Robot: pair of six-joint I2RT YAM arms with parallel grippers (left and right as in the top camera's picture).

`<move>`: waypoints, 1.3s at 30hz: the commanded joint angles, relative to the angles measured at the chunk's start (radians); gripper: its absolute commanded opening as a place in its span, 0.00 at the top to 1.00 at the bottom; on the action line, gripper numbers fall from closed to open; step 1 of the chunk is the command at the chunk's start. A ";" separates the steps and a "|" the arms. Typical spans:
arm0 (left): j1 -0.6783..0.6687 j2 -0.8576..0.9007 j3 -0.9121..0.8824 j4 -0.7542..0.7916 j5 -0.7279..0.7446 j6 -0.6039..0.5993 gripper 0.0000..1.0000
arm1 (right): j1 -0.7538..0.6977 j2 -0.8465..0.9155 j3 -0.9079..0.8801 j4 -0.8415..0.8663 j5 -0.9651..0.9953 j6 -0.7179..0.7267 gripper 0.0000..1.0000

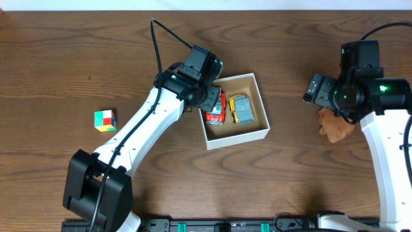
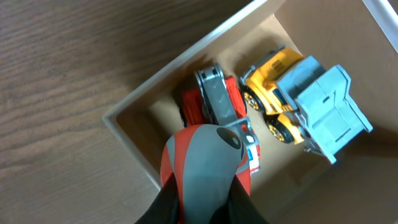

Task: Pack container
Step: 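Carry the ball over the box and lower it inside with the left gripper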

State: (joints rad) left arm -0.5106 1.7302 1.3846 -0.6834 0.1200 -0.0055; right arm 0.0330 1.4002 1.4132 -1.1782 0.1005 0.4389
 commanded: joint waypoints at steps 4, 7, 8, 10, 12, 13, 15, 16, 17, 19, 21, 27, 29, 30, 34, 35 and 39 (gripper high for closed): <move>0.004 0.002 0.007 0.025 -0.016 0.013 0.94 | -0.008 -0.002 -0.003 -0.005 -0.004 -0.018 0.01; 0.004 0.011 0.007 0.029 -0.016 0.013 0.94 | -0.008 -0.002 -0.003 -0.009 -0.004 -0.019 0.01; 0.004 0.019 0.007 0.030 -0.016 0.013 0.94 | -0.008 -0.002 -0.003 -0.011 -0.004 -0.024 0.01; 0.004 0.041 0.007 0.031 -0.016 0.013 0.94 | -0.008 -0.002 -0.003 -0.014 -0.004 -0.029 0.01; 0.004 0.069 0.007 0.032 -0.016 0.013 0.94 | -0.008 -0.002 -0.003 -0.019 -0.004 -0.030 0.01; 0.004 0.083 0.007 0.031 -0.016 0.013 0.94 | -0.008 -0.002 -0.003 -0.020 -0.004 -0.034 0.01; 0.004 0.110 0.007 0.031 -0.016 0.012 0.94 | -0.008 -0.002 -0.003 -0.022 -0.004 -0.036 0.01; 0.004 0.124 0.007 0.031 -0.016 0.010 0.94 | -0.008 -0.002 -0.003 -0.023 -0.004 -0.037 0.01; 0.004 0.134 0.007 0.030 -0.016 0.008 0.94 | -0.008 -0.002 -0.003 -0.023 -0.004 -0.037 0.01; 0.004 0.150 0.007 0.026 -0.016 0.005 0.94 | -0.008 -0.002 -0.003 -0.023 -0.004 -0.037 0.01; 0.004 0.153 0.007 0.024 -0.015 0.001 0.94 | -0.008 -0.002 -0.003 -0.023 -0.004 -0.037 0.01; 0.004 0.152 0.007 0.016 -0.015 -0.030 0.94 | -0.008 -0.002 -0.003 -0.023 -0.004 -0.040 0.01; 0.001 0.152 0.007 0.016 0.003 -0.062 0.94 | -0.008 -0.002 -0.003 -0.023 -0.004 -0.045 0.01; -0.001 0.152 0.007 0.019 0.031 -0.063 0.94 | -0.008 -0.002 -0.003 -0.023 -0.004 -0.045 0.01; -0.018 0.152 0.007 0.031 0.143 -0.064 0.94 | -0.008 -0.002 -0.003 -0.023 -0.004 -0.044 0.01; -0.024 0.152 0.007 0.032 0.157 -0.064 0.94 | -0.008 -0.002 -0.003 -0.023 -0.004 -0.044 0.01; -0.045 0.152 0.007 0.031 0.165 -0.063 0.94 | -0.008 -0.002 -0.003 -0.023 -0.004 -0.045 0.01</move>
State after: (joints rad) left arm -0.5224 1.8240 1.4189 -0.6262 0.2218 -0.0574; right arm 0.0330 1.4002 1.4132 -1.1999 0.1005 0.4084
